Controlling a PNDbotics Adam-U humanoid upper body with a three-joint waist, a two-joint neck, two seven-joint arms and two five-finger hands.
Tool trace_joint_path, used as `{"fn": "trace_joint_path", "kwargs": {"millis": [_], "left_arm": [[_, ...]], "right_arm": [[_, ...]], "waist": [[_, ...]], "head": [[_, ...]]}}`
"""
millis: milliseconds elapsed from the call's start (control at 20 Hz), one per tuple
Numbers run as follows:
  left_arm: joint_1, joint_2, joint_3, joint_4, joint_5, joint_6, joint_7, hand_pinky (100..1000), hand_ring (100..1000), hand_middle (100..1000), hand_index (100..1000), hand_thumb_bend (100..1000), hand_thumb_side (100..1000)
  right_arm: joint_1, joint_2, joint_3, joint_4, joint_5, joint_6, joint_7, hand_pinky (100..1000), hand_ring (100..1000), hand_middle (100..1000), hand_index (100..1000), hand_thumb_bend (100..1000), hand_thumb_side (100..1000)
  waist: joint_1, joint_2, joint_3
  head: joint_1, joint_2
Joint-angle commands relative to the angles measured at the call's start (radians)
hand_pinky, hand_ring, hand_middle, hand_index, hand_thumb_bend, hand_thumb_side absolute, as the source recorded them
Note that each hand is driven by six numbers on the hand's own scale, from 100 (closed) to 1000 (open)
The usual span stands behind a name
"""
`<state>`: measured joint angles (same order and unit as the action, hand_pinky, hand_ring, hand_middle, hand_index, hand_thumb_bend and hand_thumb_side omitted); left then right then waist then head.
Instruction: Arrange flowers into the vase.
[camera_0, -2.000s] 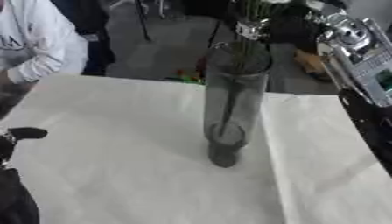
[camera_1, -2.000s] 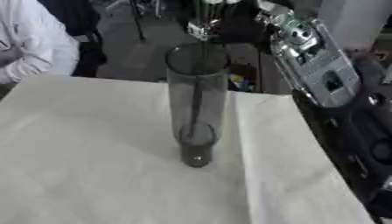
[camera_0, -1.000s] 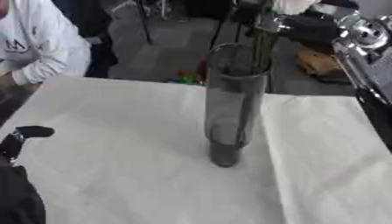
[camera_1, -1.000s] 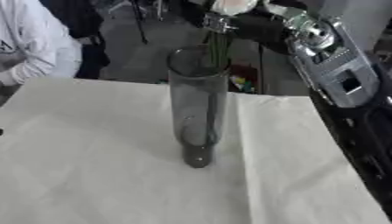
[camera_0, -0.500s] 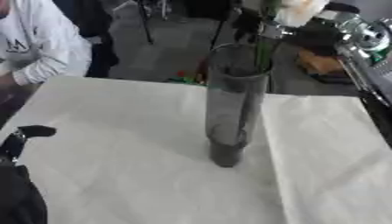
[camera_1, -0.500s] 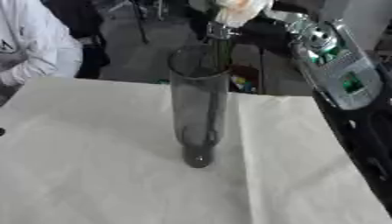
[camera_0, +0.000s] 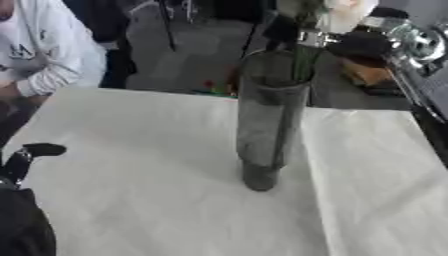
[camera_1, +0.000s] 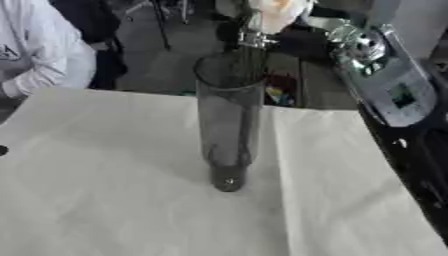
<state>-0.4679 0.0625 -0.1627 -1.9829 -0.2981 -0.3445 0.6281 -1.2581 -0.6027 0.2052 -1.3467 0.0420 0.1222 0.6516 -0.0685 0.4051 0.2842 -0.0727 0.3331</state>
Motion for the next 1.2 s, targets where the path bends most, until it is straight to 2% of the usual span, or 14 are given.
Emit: {"fn": "trace_joint_path", "kwargs": {"millis": [50, 250, 650, 1200], "left_arm": [[-0.008, 0.012, -0.005, -0.017, 0.004, -0.001, -0.004, 487, 773, 743, 803, 158, 954], [-0.007, 0.011, -0.006, -0.017, 0.005, -0.001, -0.005, 486, 772, 743, 804, 158, 955], [-0.005, 0.012, -0.008, -0.017, 0.008, 0.000, -0.008, 483, 773, 744, 803, 156, 955], [-0.003, 0.013, -0.009, -0.017, 0.010, 0.000, -0.009, 481, 774, 743, 801, 154, 955]], "right_arm": [[-0.028, -0.016, -0.002, -0.004, 0.016, -0.017, 0.013, 918, 1000, 767, 897, 480, 903], [-0.031, -0.016, -0.005, -0.005, 0.024, -0.043, 0.023, 925, 1000, 779, 909, 517, 923], [-0.029, -0.018, -0.005, -0.007, 0.035, -0.075, 0.033, 931, 1000, 786, 923, 530, 937], [-0.033, -0.032, 0.000, 0.008, 0.075, -0.124, 0.102, 954, 1000, 836, 971, 577, 906]], "waist": [[0.003, -0.024, 0.002], [0.003, -0.024, 0.002], [0.004, -0.024, 0.000], [0.002, -0.023, -0.003]], "head": [[0.001, -0.004], [0.002, -0.003], [0.004, -0.006], [0.005, -0.009]]}}
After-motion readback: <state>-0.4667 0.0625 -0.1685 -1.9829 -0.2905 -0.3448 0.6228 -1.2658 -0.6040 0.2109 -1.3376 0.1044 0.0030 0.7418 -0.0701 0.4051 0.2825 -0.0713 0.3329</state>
